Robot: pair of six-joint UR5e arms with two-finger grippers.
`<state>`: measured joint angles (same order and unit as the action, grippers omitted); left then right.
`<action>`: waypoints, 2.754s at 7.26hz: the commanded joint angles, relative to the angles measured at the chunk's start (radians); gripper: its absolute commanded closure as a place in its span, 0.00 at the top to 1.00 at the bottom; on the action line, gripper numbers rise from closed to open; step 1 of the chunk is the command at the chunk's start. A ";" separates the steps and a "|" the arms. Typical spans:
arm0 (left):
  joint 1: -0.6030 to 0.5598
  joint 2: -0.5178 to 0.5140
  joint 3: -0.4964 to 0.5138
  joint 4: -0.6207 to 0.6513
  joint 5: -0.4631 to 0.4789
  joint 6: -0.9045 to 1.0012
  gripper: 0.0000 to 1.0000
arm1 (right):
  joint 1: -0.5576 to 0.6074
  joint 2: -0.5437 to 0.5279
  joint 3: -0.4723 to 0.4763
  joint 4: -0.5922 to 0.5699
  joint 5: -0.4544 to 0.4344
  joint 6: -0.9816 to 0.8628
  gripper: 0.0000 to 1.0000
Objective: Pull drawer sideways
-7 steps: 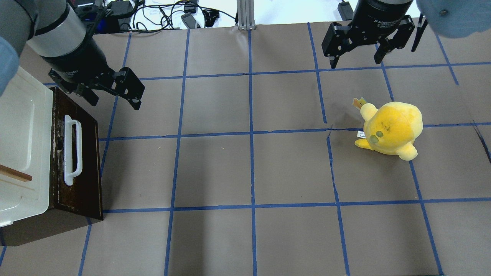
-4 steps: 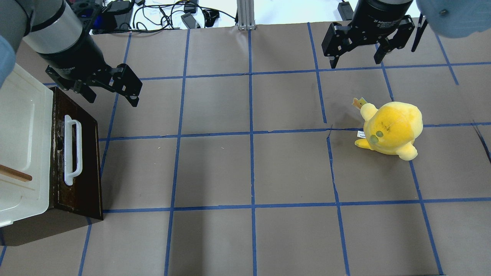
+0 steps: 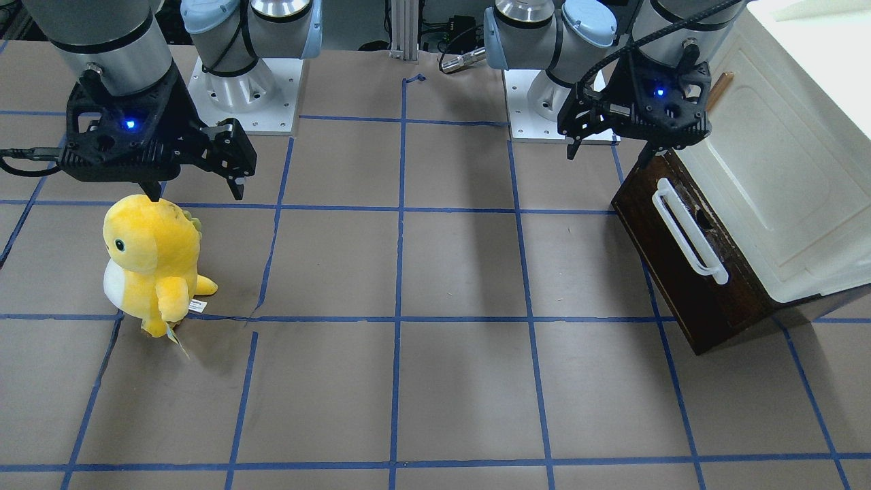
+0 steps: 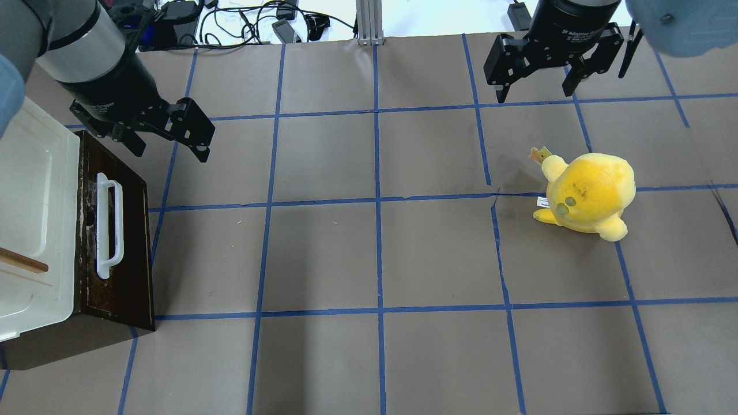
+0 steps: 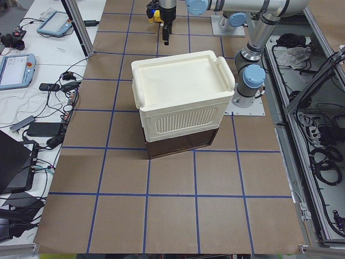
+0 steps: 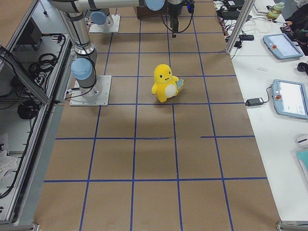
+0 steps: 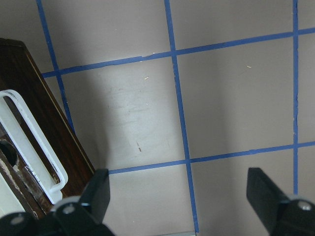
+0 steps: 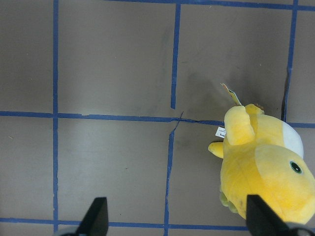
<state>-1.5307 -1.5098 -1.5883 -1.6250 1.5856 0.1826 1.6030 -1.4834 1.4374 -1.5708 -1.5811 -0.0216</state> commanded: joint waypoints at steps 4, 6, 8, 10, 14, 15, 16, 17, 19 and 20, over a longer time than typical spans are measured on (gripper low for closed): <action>-0.002 -0.020 -0.022 -0.010 0.010 -0.030 1.00 | 0.000 0.000 0.000 0.000 0.000 -0.001 1.00; -0.005 -0.033 -0.025 0.078 0.013 -0.093 1.00 | 0.000 0.000 0.000 0.000 0.000 0.000 1.00; -0.009 -0.058 -0.025 0.088 0.074 -0.168 1.00 | 0.000 0.000 0.000 0.000 0.001 0.000 1.00; -0.099 -0.114 -0.047 0.096 0.256 -0.286 1.00 | 0.000 0.000 0.000 0.000 0.001 0.000 1.00; -0.123 -0.225 -0.128 0.171 0.537 -0.377 1.00 | 0.000 0.000 0.000 0.000 0.001 0.000 1.00; -0.123 -0.249 -0.146 0.175 0.588 -0.443 1.00 | 0.000 0.000 0.000 0.000 0.000 0.000 1.00; -0.123 -0.279 -0.171 0.175 0.631 -0.493 1.00 | 0.000 0.000 0.000 0.000 0.001 0.000 1.00; -0.121 -0.294 -0.202 0.177 0.666 -0.523 1.00 | 0.000 0.000 0.000 0.000 0.001 0.000 1.00; -0.118 -0.341 -0.210 0.174 0.782 -0.632 1.00 | 0.000 0.000 0.000 0.000 0.001 0.000 1.00; -0.109 -0.357 -0.210 0.172 0.784 -0.644 1.00 | 0.000 0.000 0.000 0.000 0.001 0.000 1.00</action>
<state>-1.6480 -1.8427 -1.7953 -1.4508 2.3440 -0.4340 1.6030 -1.4833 1.4373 -1.5708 -1.5800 -0.0219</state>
